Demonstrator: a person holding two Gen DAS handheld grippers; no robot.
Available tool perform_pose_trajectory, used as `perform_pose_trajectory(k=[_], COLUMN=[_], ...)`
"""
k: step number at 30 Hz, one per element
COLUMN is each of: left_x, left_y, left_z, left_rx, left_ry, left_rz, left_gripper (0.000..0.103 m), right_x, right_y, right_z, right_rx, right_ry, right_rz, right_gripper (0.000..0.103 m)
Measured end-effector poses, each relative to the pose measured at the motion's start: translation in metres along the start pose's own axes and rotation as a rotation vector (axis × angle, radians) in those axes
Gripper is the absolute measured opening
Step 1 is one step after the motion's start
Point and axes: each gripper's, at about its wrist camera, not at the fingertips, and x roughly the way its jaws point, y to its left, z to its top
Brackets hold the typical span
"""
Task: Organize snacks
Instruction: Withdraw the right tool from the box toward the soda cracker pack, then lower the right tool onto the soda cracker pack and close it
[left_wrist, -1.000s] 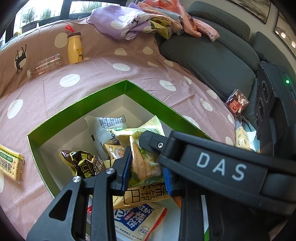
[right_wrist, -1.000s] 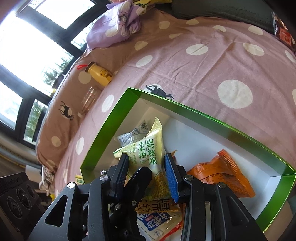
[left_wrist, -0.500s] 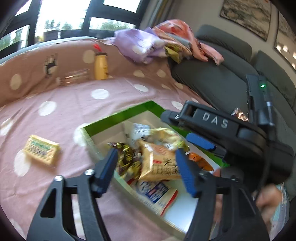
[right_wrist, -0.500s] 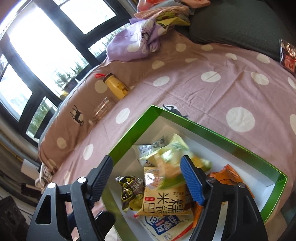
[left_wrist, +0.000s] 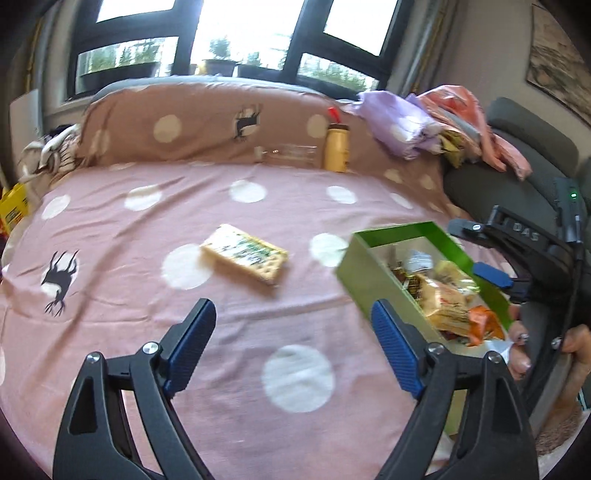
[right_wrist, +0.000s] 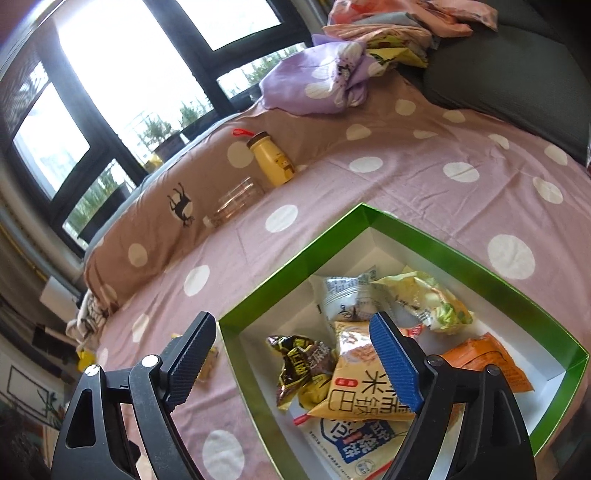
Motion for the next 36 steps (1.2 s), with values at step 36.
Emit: perform_pose_trajectory(k=[36], left_x=[0.014], left_y=[0.125], left_z=[-0.008], left_rx=[-0.402], left_ry=[0.244], left_rz=[0.167], left_gripper=[0.088], right_x=[0.202], right_y=[0.205], right_z=[-0.065], right_rx=[-0.727], right_ry=[0.516], right_rz=[0.005], right_gripper=[0.096])
